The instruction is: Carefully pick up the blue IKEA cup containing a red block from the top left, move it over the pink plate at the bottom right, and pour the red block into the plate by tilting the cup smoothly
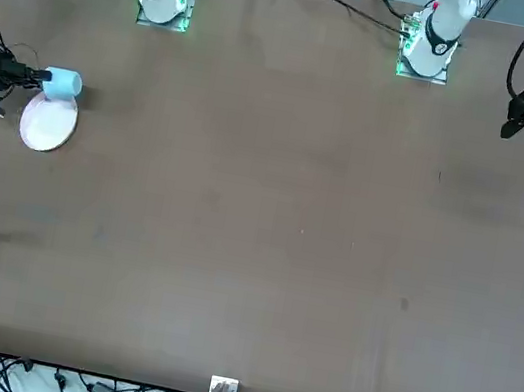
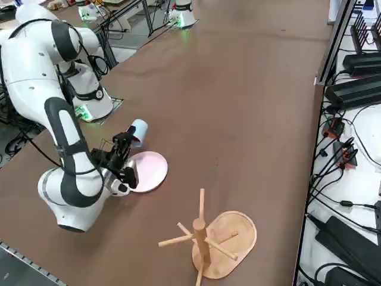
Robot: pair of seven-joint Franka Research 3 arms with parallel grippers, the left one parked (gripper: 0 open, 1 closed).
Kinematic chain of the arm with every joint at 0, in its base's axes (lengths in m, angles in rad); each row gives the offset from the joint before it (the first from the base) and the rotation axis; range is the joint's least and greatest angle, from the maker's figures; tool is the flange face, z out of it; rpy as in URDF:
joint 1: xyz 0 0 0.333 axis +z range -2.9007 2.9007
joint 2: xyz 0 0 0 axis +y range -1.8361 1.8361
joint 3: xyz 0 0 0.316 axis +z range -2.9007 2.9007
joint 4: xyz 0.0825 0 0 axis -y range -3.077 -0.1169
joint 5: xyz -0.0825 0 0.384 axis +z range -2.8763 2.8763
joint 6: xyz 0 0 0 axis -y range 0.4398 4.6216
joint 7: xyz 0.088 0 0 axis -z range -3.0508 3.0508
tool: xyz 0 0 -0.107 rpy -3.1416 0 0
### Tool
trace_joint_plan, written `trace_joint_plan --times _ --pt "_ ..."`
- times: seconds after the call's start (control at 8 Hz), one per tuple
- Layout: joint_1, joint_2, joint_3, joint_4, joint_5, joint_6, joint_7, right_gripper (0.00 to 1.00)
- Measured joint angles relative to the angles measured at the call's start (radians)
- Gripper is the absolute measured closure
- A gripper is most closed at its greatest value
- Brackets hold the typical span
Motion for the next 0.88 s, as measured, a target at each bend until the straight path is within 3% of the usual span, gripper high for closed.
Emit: trace_joint_plan --times 0.88 --pt "-0.019 0.066 0.000 0.113 0.019 -0.087 -0.002 0.97"
